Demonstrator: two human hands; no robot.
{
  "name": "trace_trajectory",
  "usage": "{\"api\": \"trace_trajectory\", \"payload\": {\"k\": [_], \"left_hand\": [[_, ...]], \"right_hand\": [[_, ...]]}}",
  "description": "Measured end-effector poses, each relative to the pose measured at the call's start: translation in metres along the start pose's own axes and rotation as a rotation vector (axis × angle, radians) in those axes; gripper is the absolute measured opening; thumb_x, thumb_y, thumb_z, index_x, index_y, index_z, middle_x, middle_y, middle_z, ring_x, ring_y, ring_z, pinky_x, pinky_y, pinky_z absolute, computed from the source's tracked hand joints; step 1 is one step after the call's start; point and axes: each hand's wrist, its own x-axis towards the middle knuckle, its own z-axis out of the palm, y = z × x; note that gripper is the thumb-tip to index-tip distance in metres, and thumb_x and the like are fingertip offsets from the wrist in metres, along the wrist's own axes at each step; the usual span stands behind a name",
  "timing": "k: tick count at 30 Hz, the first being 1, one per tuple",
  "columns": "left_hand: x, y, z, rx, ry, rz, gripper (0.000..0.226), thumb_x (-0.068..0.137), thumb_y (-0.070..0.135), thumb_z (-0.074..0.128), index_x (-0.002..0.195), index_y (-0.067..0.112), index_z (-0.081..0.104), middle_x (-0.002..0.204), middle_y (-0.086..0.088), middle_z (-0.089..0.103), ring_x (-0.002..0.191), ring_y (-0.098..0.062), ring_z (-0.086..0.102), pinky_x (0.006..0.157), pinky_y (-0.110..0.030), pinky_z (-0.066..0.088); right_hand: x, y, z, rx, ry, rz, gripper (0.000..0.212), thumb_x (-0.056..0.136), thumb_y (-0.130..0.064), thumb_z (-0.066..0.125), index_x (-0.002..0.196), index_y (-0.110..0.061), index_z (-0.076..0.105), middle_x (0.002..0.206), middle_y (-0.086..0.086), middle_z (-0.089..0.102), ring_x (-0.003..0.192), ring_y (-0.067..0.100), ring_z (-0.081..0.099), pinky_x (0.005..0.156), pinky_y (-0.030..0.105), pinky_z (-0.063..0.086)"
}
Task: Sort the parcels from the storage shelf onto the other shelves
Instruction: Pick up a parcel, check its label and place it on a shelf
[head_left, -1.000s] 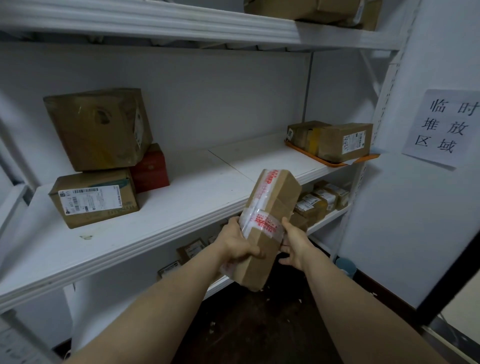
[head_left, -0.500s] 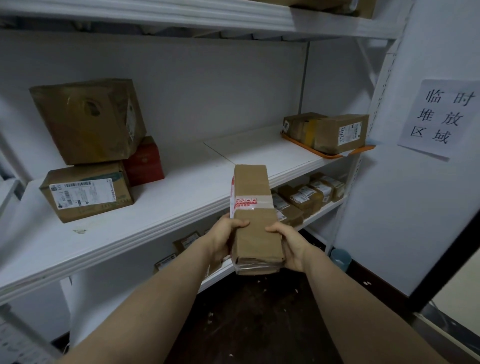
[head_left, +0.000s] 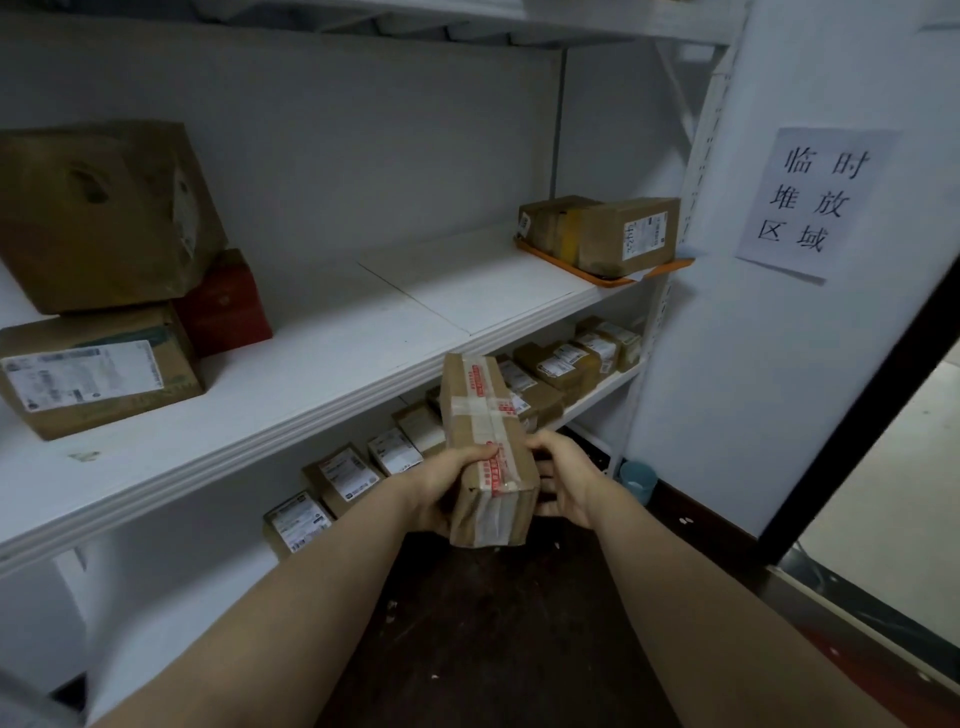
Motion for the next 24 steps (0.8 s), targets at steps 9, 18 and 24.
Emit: {"api": "trace_trajectory", "payload": {"k": [9, 18, 24], "left_hand": [[0.009, -0.021, -0.003, -0.161, -0.009, -0.020, 0.036, 0.085, 0.034, 0.060, 0.117, 0.018, 0.062, 0.113, -0.011, 0.068, 0.104, -0.030, 0.064, 0.093, -0.053, 0.048], [-0.007, -0.045, -0.033, -0.096, 0.092, -0.042, 0.059, 0.073, 0.055, 0.072, 0.117, 0.017, 0.061, 0.109, -0.012, 0.070, 0.100, -0.028, 0.067, 0.085, -0.040, 0.055], [-0.020, -0.073, -0.074, -0.325, 0.146, -0.120, 0.058, 0.065, 0.043, 0.074, 0.116, 0.016, 0.062, 0.111, -0.018, 0.067, 0.104, -0.035, 0.062, 0.095, -0.047, 0.046]], "right_hand": [[0.003, 0.016, -0.006, -0.157, -0.148, 0.096, 0.063, 0.074, -0.045, 0.068, 0.133, -0.039, 0.048, 0.126, 0.014, 0.056, 0.113, 0.034, 0.056, 0.088, 0.055, 0.050], [0.011, 0.036, 0.049, -0.420, -0.161, 0.065, 0.076, 0.073, -0.034, 0.082, 0.137, -0.018, 0.046, 0.112, -0.003, 0.062, 0.097, 0.012, 0.058, 0.080, 0.029, 0.050], [0.027, 0.041, 0.072, -0.382, -0.140, 0.223, 0.063, 0.077, -0.045, 0.067, 0.132, -0.019, 0.052, 0.136, 0.010, 0.050, 0.126, 0.033, 0.045, 0.097, 0.056, 0.040]]}}
